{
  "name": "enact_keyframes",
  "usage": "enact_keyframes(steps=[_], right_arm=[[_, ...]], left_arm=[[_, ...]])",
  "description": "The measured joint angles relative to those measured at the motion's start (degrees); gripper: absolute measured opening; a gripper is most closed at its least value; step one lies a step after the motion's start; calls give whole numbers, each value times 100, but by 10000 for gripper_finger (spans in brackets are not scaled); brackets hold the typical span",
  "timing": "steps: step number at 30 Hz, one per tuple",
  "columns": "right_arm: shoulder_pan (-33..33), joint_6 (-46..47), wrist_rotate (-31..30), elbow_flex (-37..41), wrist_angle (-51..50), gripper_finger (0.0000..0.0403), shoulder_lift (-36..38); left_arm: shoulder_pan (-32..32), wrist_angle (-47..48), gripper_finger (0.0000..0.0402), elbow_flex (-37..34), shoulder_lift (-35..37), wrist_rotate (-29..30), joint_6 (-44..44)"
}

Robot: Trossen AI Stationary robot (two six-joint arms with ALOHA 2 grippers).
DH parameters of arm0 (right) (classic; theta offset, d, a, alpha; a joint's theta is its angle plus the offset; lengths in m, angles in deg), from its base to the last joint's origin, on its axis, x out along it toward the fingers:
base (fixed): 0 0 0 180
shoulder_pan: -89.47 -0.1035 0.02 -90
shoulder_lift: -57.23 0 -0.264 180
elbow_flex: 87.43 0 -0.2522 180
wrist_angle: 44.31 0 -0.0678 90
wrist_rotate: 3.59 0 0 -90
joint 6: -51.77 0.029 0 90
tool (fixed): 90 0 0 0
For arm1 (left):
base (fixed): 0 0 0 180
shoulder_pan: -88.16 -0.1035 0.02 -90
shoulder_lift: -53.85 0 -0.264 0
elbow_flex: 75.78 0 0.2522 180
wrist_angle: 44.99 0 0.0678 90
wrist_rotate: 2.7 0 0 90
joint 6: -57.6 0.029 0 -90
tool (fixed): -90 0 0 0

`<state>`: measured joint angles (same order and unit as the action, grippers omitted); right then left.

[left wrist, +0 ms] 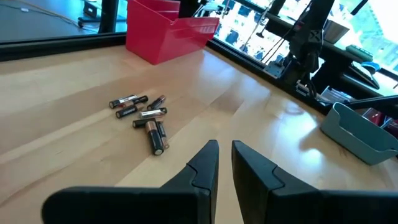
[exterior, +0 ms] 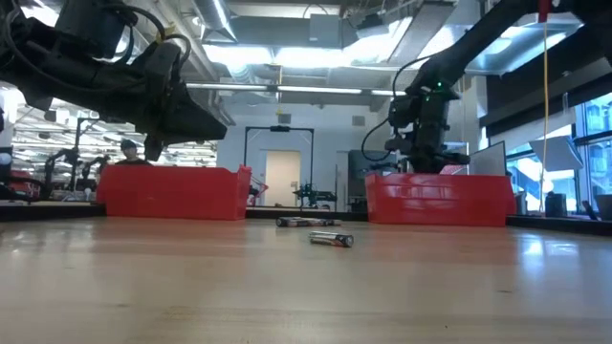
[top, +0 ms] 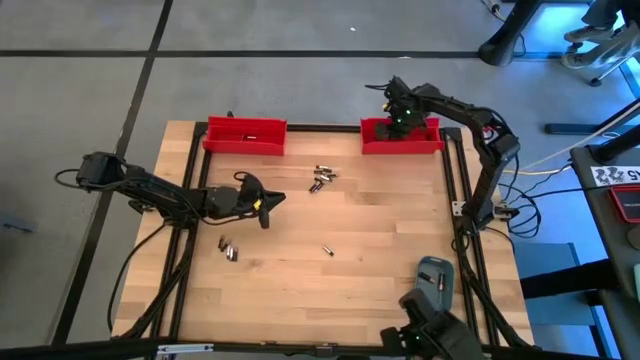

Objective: Sort batteries
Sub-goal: Put the small black battery into the right red bin, then put the small silver battery into the left red bin

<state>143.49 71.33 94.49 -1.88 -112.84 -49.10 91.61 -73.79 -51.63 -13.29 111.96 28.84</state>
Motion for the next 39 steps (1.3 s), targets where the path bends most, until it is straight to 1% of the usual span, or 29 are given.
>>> enact_keyframes(steps=[3, 6, 13, 17, 21, 24, 27, 30, 33, 36, 39], right_arm=[[0, 18, -11, -4, 121, 21, -77], [0, 122, -50, -3, 117, 34, -184], [2, 114, -449, -2, 202, 78, -233], [0, -83, -626, -7, 269, 110, -229], [2, -337, -668, -187, 64, 135, -133], [-54, -478, -958, -407, -150, 140, 113], [-211, -625, -1557, -582, -414, 141, 503], [-565, -865, -2034, -592, -457, 142, 1046], [-1146, -1083, -2175, -474, -444, 142, 1597], [-1987, -1279, -2311, -58, 46, 142, 2137], [-2923, -1609, -2299, 750, 919, 142, 2614]], left_arm=[[0, 0, 35, 0, 0, 0, -1], [0, 0, 35, 0, 0, 0, 0], [7, 0, 35, 0, 0, 0, -1], [81, 0, 35, 0, 0, 0, 6], [165, -3, 35, 0, 0, 0, 3], [197, -3, 35, 0, 0, -1, 3], [197, -5, 35, 0, 0, -2, 8], [195, -6, 35, 0, 0, -2, 81], [197, -47, 35, 0, 0, -92, 503], [199, -151, 35, 41, 0, -539, 1331], [144, 168, 35, 356, -105, -1152, 1828]])
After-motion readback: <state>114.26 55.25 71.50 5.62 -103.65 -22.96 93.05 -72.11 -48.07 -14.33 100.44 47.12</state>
